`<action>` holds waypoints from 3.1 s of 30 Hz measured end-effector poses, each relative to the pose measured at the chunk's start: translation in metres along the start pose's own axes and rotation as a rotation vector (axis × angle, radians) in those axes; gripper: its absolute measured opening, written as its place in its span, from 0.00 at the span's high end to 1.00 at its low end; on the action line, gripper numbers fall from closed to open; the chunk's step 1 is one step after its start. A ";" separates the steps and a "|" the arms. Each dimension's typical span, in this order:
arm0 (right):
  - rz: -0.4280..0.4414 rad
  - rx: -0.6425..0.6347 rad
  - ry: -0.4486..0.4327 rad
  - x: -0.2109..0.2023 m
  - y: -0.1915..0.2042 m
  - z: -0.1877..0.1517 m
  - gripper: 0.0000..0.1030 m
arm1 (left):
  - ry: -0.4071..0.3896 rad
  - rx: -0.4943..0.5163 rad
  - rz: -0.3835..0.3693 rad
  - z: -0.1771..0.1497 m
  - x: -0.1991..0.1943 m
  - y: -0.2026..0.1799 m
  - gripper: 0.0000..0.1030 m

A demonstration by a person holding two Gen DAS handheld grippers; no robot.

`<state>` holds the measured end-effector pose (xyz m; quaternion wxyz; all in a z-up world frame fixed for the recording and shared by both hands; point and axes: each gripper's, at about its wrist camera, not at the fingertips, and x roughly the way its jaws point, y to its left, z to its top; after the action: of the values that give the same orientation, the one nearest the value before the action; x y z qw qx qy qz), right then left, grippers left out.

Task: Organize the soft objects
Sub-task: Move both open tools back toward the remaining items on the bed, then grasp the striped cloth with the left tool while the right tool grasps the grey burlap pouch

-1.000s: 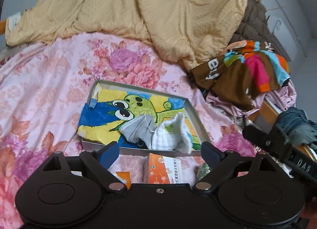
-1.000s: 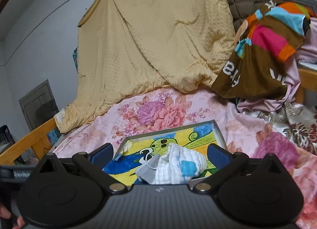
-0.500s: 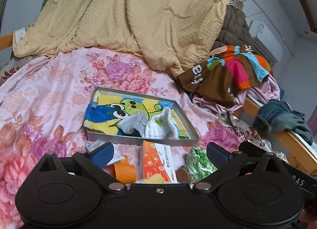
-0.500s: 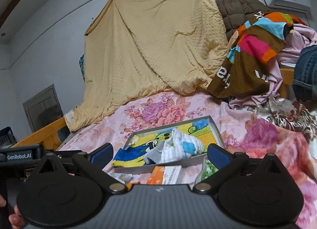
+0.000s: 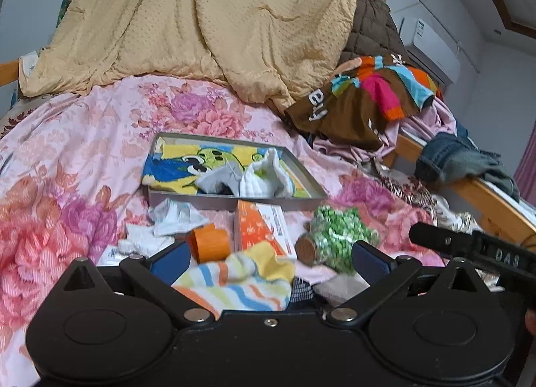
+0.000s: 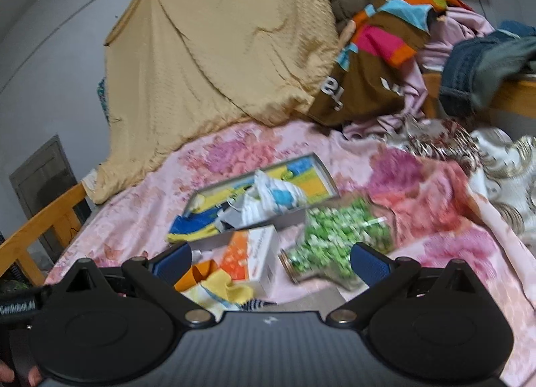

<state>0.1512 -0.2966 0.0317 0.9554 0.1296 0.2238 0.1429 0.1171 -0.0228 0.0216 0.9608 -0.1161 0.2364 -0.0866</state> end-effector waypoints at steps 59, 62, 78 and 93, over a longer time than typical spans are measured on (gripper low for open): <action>-0.165 -0.065 0.540 0.116 -0.019 -0.030 0.00 | 0.181 0.072 0.072 -0.055 0.074 0.042 0.01; -0.148 -0.045 0.569 0.125 -0.024 -0.030 0.00 | 0.185 0.090 0.059 -0.056 0.078 0.040 0.01; -0.094 -0.040 0.613 0.142 -0.027 -0.034 0.13 | 0.215 0.062 -0.003 -0.061 0.085 0.041 0.11; -0.089 -0.184 0.585 0.131 -0.002 -0.037 0.45 | 0.234 0.178 0.029 -0.069 0.085 0.027 0.46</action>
<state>0.2473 -0.2481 -0.0519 0.8636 -0.0142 0.4807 0.1516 0.1612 -0.0285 -0.0814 0.9343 -0.0163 0.3397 -0.1064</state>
